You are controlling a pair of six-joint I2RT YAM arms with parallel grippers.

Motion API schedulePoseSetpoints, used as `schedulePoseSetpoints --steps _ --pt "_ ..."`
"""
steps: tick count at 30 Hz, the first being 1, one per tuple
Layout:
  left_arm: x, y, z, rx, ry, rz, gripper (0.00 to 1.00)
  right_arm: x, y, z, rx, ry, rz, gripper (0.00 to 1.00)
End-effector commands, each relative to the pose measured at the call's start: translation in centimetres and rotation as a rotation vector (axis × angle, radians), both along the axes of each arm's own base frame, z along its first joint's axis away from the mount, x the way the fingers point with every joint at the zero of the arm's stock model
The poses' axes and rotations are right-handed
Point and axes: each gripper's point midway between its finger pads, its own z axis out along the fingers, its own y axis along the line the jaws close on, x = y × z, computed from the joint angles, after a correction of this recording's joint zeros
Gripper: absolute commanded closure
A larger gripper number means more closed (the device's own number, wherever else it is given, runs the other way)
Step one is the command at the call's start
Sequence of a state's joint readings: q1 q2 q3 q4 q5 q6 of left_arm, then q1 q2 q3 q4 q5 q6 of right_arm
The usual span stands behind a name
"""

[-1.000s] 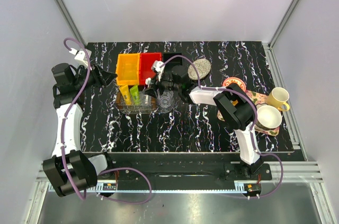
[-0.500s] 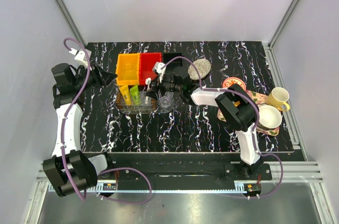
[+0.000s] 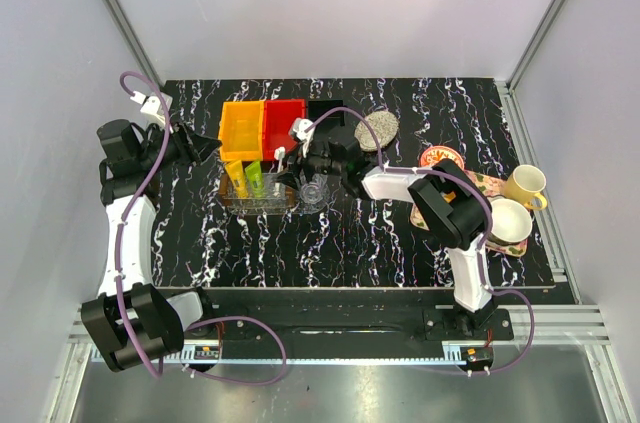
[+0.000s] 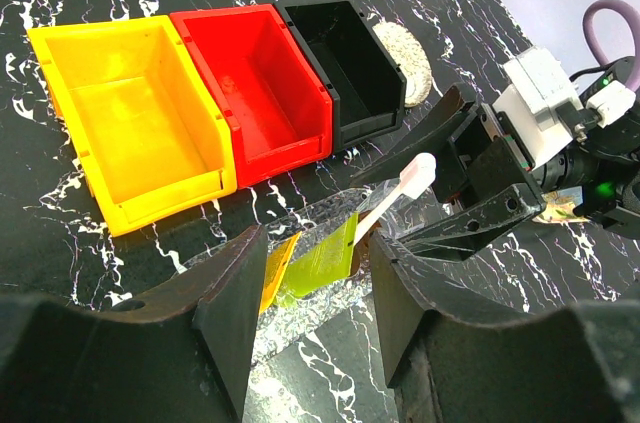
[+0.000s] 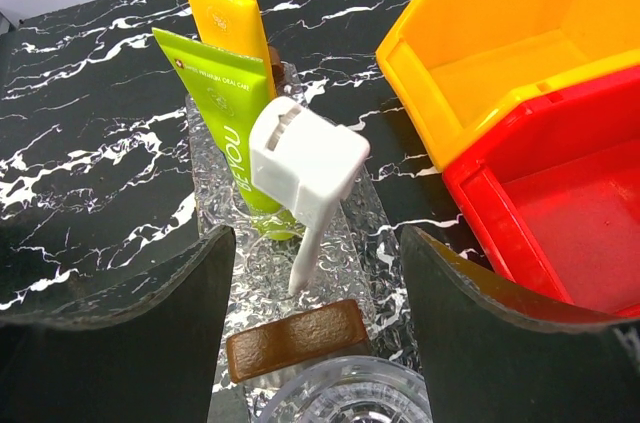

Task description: Prepare toiletry sets of a toothbrush and toothpaste on the tray

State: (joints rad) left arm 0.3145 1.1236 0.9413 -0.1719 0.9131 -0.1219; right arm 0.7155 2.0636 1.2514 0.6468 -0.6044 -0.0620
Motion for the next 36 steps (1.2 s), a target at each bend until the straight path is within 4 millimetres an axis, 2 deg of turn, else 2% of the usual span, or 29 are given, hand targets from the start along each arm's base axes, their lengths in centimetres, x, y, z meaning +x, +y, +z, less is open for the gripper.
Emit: schedulePoseSetpoints --steps 1,8,15,18,19,21,22,24,25,26,27,28,29,30,31,32,33,34,35,36 --pt "0.1 0.0 1.6 0.016 -0.058 -0.015 0.51 -0.3 0.0 4.3 0.056 -0.105 -0.007 0.27" --pt "0.0 0.1 1.7 0.021 -0.064 -0.013 0.51 -0.5 -0.4 4.3 0.052 -0.112 -0.006 0.27" --pt "-0.2 0.1 2.1 0.03 -0.076 -0.008 0.49 -1.0 -1.2 5.4 0.039 -0.14 -0.018 0.27" --pt "-0.1 0.4 2.5 0.041 -0.087 0.004 0.49 -1.4 -2.2 5.8 0.007 -0.144 -0.027 0.27" --pt "-0.1 0.5 2.5 0.047 -0.087 0.01 0.49 -1.6 -2.9 6.4 0.003 -0.151 -0.038 0.27" --pt "-0.1 0.7 3.1 0.06 -0.084 0.02 0.48 -1.8 -4.1 6.1 -0.045 -0.115 -0.067 0.27" --pt "0.0 1.1 3.1 0.073 -0.076 0.044 0.48 -2.3 -4.9 7.1 -0.05 -0.12 -0.071 0.26" --pt "0.0 1.6 3.6 0.103 -0.066 0.073 0.47 -2.7 -6.8 6.2 -0.132 -0.093 -0.094 0.26" --pt "0.1 2.0 3.6 0.119 -0.061 0.094 0.46 -2.8 -7.7 7.3 -0.143 -0.103 -0.117 0.25" --pt "-0.2 2.1 3.3 0.13 -0.041 0.094 0.45 -2.3 -9.5 6.0 -0.228 -0.047 -0.185 0.26" --pt "-0.2 2.2 3.9 0.154 -0.056 0.09 0.45 -1.9 -10.5 6.0 -0.265 -0.028 -0.235 0.25" --pt "-0.3 2.2 3.9 0.162 -0.052 0.088 0.44 -0.1 -12.0 7.5 -0.294 -0.047 -0.359 0.24" --pt "-0.5 2.3 3.8 0.174 -0.042 0.089 0.39 -0.3 -14.1 6.1 -0.387 0.017 -0.402 0.24" --pt "-0.6 2.5 4.0 0.178 -0.043 0.101 0.35 0.0 -15.4 6.5 -0.419 0.016 -0.434 0.24" --pt "-0.5 2.8 4.5 0.187 -0.05 0.121 0.31 0.3 -16.5 8.4 -0.409 -0.002 -0.463 0.24" --pt "-0.6 3.0 5.0 0.186 -0.059 0.14 0.14 0.2 -17.8 8.8 -0.428 0.012 -0.491 0.23" --pt "-0.6 3.2 5.5 0.187 -0.068 0.161 0.05 1.4 -20.1 10.1 -0.413 0.014 -0.551 0.23" --pt "-0.4 3.7 5.9 0.184 -0.068 0.197 0.01 1.4 -21.2 11.9 -0.387 0.003 -0.573 0.2" --pt "-0.4 3.9 6.5 0.191 -0.092 0.212 0.01 1.6 -22.9 12.5 -0.396 0.019 -0.604 0.18" --pt "-0.3 3.9 6.8 0.169 -0.087 0.228 0.01 2.6 -25.2 13.9 -0.382 0.005 -0.662 0.15"
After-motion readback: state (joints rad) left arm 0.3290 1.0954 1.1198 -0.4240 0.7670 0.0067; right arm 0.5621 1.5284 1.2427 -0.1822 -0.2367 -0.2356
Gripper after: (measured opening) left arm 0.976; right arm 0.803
